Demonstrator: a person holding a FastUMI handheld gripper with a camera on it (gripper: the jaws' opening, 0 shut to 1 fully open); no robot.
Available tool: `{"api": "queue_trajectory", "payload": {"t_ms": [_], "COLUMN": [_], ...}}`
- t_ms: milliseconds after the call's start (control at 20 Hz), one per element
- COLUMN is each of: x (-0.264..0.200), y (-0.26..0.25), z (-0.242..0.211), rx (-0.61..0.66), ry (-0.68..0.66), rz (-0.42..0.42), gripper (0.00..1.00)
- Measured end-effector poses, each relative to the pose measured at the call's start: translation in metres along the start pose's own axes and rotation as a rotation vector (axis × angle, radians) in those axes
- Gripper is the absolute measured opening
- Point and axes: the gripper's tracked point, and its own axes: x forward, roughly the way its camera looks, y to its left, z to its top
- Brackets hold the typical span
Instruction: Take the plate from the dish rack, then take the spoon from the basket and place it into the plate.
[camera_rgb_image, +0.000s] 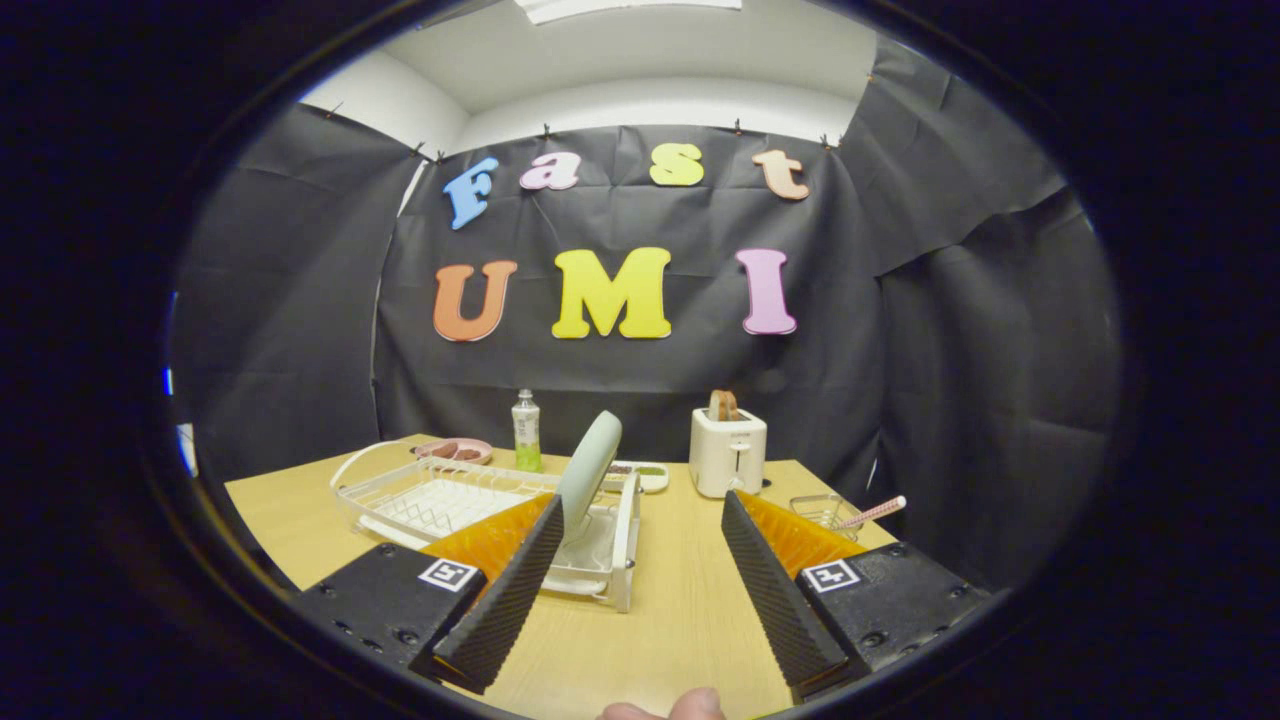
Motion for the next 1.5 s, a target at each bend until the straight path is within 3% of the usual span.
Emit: {"api": "queue_trajectory", "payload": {"t_ms": [300,750,1150,1300,1500], "x": [0.024,0.085,0.150,0.170,0.184], "y": [0.015,0.047,0.088,0.081,0.078], "z": [0.029,0.072,0.070,0.062,0.040], "rx": [-0.028,-0.021,0.024,0.014,0.128], "ry": [0.034,0.243,0.472,0.536,0.652], "rz": [0.062,0.123,0.141,0.102,0.078], "gripper": [1.00,1.00,1.00,1.00,0.99]}}
